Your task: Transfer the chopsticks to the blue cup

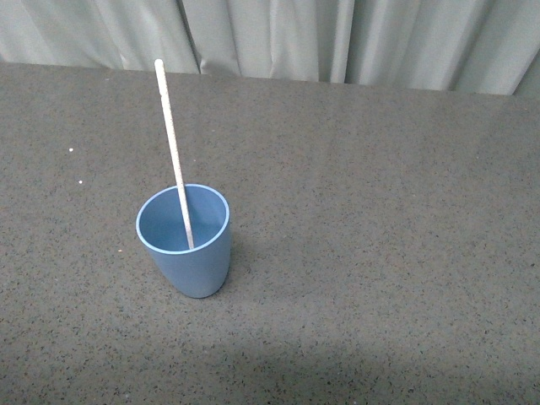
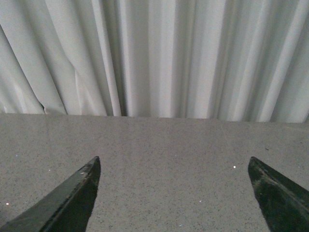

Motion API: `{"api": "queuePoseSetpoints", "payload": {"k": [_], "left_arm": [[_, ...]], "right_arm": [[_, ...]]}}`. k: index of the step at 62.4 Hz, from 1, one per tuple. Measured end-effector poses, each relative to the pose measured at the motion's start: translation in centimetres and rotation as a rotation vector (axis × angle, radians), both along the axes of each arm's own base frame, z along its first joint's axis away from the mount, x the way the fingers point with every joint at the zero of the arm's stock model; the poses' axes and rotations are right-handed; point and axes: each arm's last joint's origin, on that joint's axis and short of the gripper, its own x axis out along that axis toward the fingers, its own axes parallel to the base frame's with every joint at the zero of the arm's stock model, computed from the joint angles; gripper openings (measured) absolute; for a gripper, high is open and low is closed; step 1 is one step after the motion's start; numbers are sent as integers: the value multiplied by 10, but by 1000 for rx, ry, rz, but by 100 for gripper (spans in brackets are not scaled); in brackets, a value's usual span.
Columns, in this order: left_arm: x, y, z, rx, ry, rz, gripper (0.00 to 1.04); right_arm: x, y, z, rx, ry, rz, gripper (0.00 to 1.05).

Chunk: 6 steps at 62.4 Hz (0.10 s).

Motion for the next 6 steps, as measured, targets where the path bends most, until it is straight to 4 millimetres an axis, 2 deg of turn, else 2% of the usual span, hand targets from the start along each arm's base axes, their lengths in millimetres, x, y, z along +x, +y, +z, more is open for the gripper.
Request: {"api": "queuePoseSetpoints", "payload": {"k": [6], "left_arm": [[0,0,0,0,0,0,98]], "right_arm": [[0,0,0,-1,0,0,95]]}}
